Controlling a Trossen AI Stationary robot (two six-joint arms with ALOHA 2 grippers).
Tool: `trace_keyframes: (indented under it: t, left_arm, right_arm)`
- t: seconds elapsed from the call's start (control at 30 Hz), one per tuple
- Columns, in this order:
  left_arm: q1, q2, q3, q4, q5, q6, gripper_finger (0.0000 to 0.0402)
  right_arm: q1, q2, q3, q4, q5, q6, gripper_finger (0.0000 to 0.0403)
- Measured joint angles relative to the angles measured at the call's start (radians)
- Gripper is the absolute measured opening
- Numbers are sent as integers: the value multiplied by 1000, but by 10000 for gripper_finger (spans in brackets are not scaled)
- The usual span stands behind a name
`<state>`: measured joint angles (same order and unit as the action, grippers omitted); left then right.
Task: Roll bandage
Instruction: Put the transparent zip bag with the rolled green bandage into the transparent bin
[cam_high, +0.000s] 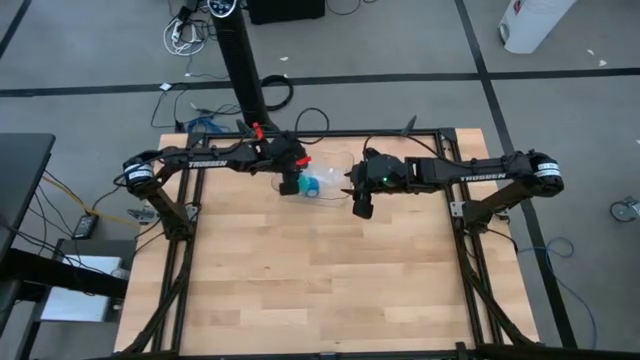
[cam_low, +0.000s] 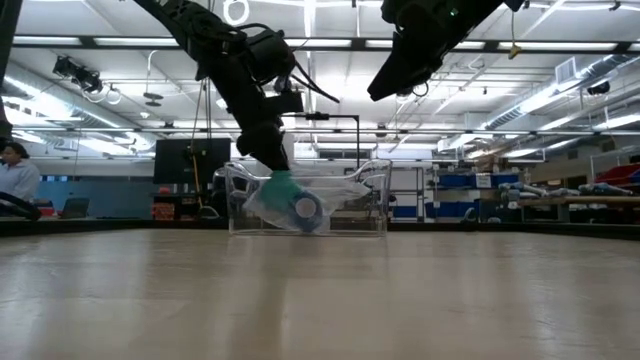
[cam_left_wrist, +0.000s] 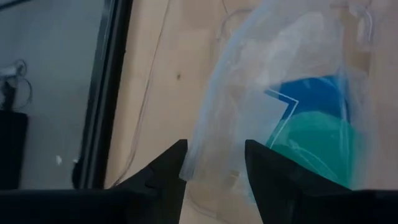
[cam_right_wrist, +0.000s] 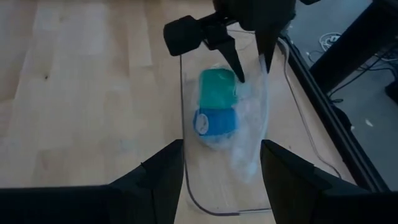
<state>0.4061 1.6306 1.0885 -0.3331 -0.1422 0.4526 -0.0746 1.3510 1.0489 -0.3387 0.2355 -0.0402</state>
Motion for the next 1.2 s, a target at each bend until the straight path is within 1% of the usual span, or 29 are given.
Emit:
trace_keyframes:
  t: [0.13, 0.23, 0.47, 0.63, 0.73, 0.93, 1.2]
  left_arm:
    - [-1, 0, 2, -1, -30, 68, 168]
    - [-1, 0, 23, -2, -39, 91, 170]
    - [-1, -1, 77, -11, 6, 149, 201]
    - [-1, -1, 102, -16, 6, 173, 224]
    - [-2, -1, 142, -81, 6, 173, 232]
    - [-4, -1, 223, -251, 46, 203, 230]
    - [-4, -2, 293, -333, 13, 167, 206]
  right_arm:
    - [-8, 0, 0, 8, -5, 2, 199]
    - [-13, 0, 0, 11, -4, 9, 199]
    - [-27, 0, 0, 23, -4, 22, 199]
    - [-27, 0, -11, 30, -4, 31, 199]
    - [-29, 0, -29, 30, -4, 41, 199]
    - [-32, 0, -69, 47, -3, 64, 199]
    - [-32, 0, -76, 87, -3, 66, 199]
